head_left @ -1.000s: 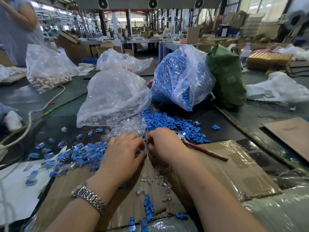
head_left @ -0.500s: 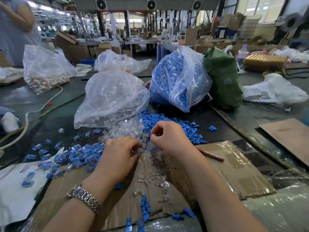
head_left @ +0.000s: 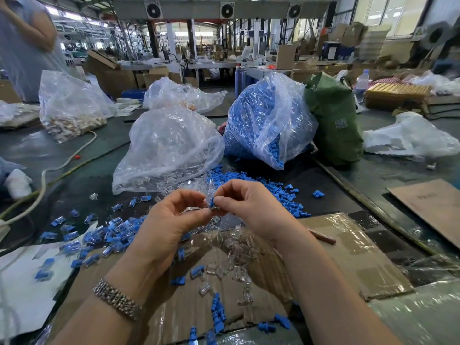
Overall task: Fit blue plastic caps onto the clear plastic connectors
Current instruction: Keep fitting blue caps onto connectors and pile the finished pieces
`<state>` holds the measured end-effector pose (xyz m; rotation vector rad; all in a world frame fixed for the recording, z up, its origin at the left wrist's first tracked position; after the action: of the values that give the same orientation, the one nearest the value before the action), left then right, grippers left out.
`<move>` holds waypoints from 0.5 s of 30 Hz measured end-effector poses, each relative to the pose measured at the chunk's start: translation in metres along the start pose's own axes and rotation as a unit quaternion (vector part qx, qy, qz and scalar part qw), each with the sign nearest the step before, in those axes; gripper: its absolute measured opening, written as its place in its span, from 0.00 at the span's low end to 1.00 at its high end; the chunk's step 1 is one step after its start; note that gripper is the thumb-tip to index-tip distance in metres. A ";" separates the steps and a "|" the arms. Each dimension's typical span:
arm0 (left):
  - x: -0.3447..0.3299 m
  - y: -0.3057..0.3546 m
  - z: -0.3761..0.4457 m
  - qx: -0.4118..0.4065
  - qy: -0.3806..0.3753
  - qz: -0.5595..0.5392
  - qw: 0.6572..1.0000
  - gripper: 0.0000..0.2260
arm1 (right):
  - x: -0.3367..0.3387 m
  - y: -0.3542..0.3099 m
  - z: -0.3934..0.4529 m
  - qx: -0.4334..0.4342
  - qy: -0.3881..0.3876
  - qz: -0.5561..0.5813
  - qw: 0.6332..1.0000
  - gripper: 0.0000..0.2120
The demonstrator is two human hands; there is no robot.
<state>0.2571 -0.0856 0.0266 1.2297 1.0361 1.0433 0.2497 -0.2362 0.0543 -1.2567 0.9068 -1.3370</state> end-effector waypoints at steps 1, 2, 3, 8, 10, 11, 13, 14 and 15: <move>-0.001 -0.001 0.000 0.001 -0.002 -0.018 1.000 0.17 | 0.000 -0.001 0.000 0.002 -0.002 0.003 1.000 0.01; -0.002 -0.001 0.000 0.002 -0.003 -0.034 0.999 0.16 | 0.000 -0.001 0.000 0.003 -0.004 0.002 1.000 0.01; -0.002 -0.001 -0.001 0.001 -0.001 -0.045 0.999 0.16 | 0.000 -0.001 0.000 0.005 -0.005 -0.001 1.000 0.01; -0.001 0.004 -0.002 -0.015 0.012 -0.049 0.999 0.17 | -0.005 -0.006 0.000 0.030 -0.021 -0.032 0.999 0.04; -0.001 0.004 -0.004 -0.004 0.013 -0.049 0.999 0.21 | -0.004 -0.010 0.000 0.048 -0.014 -0.029 0.998 0.04; -0.002 0.003 -0.005 0.001 0.008 -0.046 0.999 0.22 | -0.003 -0.012 -0.001 0.057 -0.013 -0.031 0.998 0.04; -0.006 0.005 -0.007 0.003 -0.007 -0.022 1.000 0.19 | -0.004 -0.014 -0.002 0.071 -0.014 -0.056 0.996 0.05; -0.007 0.006 -0.007 0.001 -0.011 -0.012 1.000 0.16 | -0.004 -0.015 -0.002 0.078 -0.015 -0.076 0.994 0.06; -0.007 0.007 -0.008 0.000 -0.013 -0.007 1.000 0.15 | -0.005 -0.016 -0.003 0.085 -0.016 -0.091 0.992 0.06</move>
<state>0.2476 -0.0908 0.0332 1.2315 1.0226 1.0133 0.2435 -0.2292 0.0683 -1.2470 0.6530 -1.4996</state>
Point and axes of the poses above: each hand's wrist, its own z-axis towards the middle knuckle, its own x-axis out of the back of the hand, y = z × x, the point moved 10 cm from there along z, towards the middle knuckle, and after that the axes turned 5 degrees about z, right-handed, at the moved point
